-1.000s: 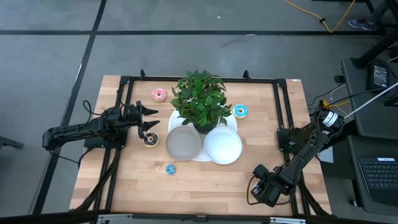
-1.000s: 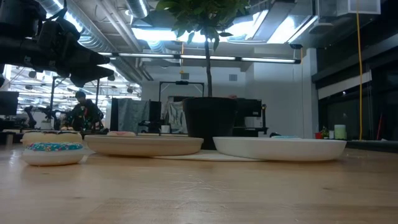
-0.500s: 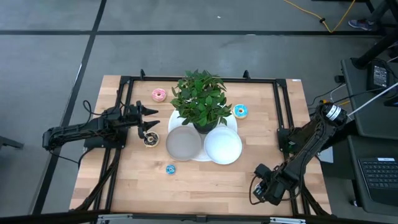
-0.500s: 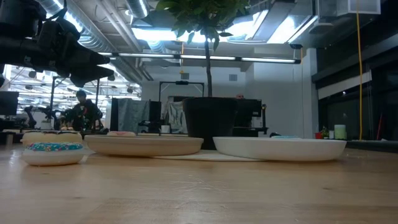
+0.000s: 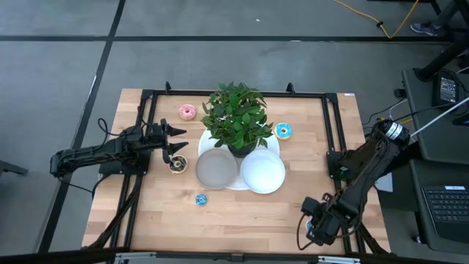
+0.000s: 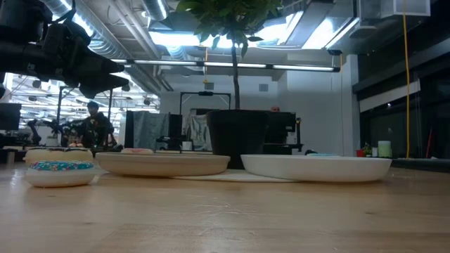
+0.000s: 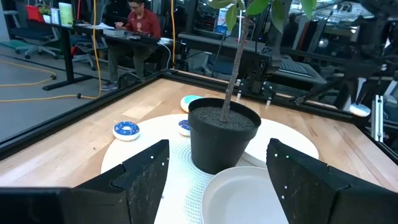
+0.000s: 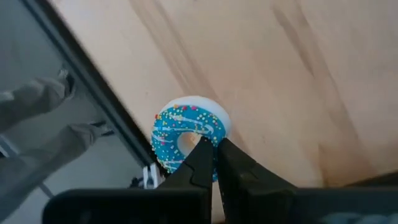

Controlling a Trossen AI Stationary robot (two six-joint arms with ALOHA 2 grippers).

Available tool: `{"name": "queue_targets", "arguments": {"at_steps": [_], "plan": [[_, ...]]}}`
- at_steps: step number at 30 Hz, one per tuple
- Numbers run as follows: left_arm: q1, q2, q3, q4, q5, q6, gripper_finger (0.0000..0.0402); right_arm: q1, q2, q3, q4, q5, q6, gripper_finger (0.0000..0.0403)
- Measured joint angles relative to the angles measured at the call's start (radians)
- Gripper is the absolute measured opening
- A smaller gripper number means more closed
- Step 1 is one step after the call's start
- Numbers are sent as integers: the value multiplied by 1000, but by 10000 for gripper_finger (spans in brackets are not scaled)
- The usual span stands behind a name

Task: Pick & Place donuts
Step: Put the right small light blue donut on the white plate

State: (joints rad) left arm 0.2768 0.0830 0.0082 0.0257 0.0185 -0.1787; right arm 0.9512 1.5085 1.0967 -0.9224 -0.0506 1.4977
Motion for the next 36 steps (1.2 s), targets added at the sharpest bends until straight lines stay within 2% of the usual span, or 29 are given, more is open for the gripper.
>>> {"name": "queue_targets", "arguments": {"at_steps": [15, 27, 36], "plan": [[0, 0, 0, 0, 0, 0, 260, 0, 0, 235, -291, -5, -228, 16], [0, 0, 0, 0, 0, 0, 260, -1, 0, 373, -373, -7, -441, 16], [0, 0, 0, 0, 0, 0, 260, -29, 0, 422, -428, -32, -625, 16]]}}
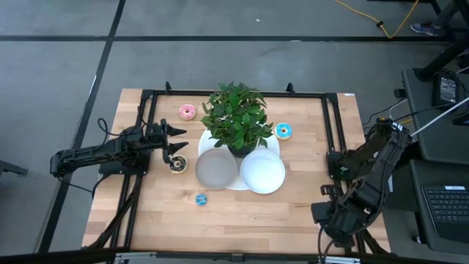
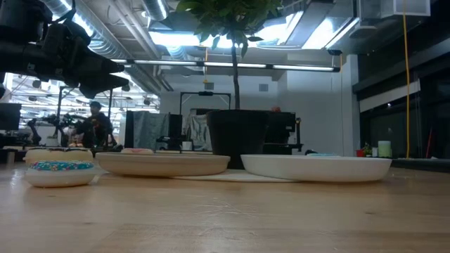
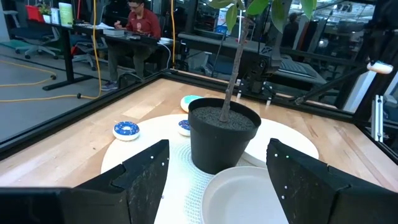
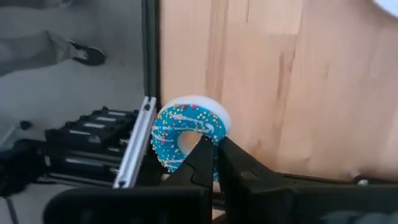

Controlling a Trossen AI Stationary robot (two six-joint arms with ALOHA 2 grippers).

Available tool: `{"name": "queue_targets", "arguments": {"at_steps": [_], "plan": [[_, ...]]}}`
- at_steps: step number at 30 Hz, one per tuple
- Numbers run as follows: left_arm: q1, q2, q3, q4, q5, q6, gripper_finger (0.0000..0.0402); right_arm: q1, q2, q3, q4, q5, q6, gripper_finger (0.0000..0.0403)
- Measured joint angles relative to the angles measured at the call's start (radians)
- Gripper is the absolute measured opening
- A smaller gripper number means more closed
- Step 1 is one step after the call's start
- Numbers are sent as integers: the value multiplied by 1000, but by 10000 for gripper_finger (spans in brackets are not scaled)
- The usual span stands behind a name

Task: Pick & Place donuts
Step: Put the right small light blue donut on the white plate

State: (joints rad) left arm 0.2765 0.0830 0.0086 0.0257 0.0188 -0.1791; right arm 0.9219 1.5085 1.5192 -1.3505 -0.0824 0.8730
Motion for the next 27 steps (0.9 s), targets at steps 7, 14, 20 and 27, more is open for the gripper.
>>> {"name": "queue_targets", "arguments": {"at_steps": [7, 14, 20, 27], "plan": [[0, 0, 0, 0, 0, 0, 260, -88, 0, 0, -18, 19, -145, 16], [0, 0, 0, 0, 0, 0, 260, -203, 0, 0, -17, 37, -259, 16], [0, 0, 0, 0, 0, 0, 260, -317, 0, 0, -17, 37, -336, 16], [0, 0, 0, 0, 0, 0, 260, -451, 0, 0, -17, 37, -425, 16]]}}
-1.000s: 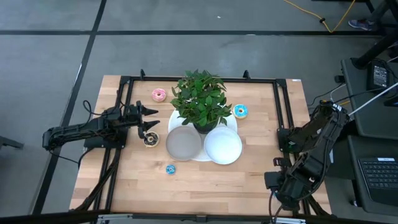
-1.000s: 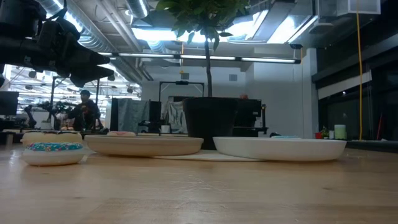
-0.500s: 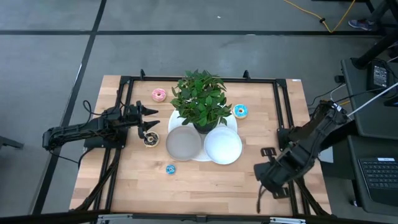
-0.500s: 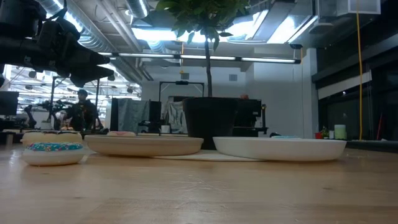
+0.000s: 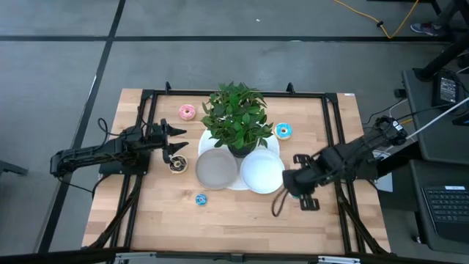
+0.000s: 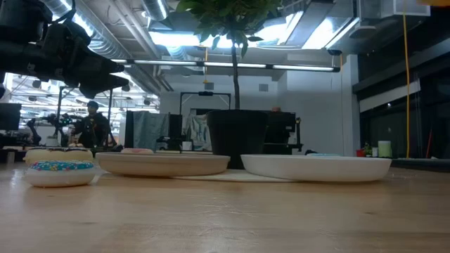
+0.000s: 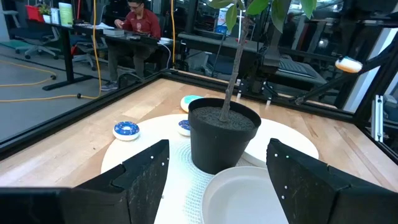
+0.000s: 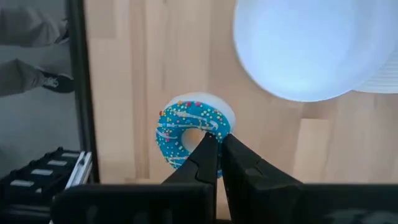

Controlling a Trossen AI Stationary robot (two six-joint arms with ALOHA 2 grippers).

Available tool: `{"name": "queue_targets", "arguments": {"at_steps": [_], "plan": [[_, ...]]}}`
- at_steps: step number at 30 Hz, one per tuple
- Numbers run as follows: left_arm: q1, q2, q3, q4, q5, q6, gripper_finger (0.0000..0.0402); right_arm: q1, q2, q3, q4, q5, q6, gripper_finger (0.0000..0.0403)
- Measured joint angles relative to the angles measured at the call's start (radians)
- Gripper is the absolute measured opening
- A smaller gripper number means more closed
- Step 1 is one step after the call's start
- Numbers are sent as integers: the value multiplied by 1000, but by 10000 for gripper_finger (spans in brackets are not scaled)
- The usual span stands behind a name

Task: Pick & Place donuts
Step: Put the right small light blue donut on the white plate

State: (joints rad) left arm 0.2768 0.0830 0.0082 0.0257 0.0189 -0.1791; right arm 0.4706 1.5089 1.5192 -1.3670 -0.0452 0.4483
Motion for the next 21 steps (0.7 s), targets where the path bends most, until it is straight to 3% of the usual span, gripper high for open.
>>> {"name": "queue_targets", "arguments": {"at_steps": [21], "plan": [[0, 0, 0, 0, 0, 0, 260, -327, 0, 0, -5, 27, -195, 16]]}}
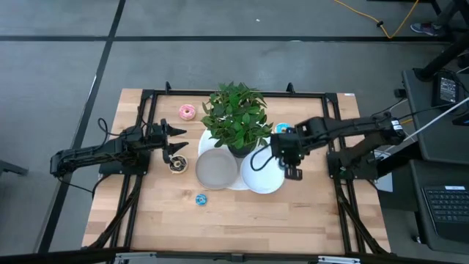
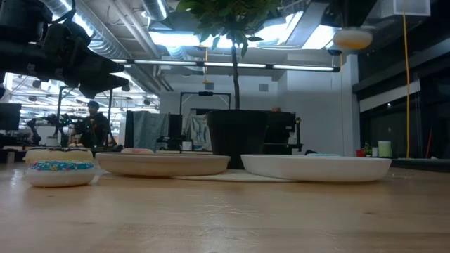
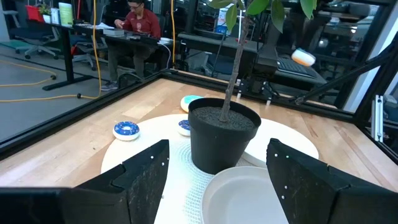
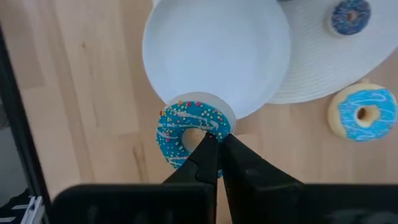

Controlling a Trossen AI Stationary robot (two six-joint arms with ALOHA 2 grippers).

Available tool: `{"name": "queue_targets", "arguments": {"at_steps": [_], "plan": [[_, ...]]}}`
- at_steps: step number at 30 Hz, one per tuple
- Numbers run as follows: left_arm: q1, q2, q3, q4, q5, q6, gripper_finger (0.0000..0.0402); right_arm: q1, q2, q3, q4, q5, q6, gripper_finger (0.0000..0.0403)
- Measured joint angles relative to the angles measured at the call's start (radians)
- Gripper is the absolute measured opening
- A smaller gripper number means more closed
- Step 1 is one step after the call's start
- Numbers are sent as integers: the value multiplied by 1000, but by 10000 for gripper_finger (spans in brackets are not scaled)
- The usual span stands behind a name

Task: Pick & Place donuts
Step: Put the right small light blue donut on the white plate

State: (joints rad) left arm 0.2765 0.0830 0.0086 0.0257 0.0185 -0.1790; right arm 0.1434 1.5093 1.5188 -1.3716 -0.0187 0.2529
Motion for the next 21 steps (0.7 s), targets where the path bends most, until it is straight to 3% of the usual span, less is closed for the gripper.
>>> {"name": "queue_targets", "arguments": {"at_steps": [8, 21], "plan": [[0, 0, 0, 0, 0, 0, 260, -24, 0, -16, 18, 39, 0, 16], [0, 0, 0, 0, 0, 0, 260, -30, 1, -213, 152, 35, 3, 16]]}}
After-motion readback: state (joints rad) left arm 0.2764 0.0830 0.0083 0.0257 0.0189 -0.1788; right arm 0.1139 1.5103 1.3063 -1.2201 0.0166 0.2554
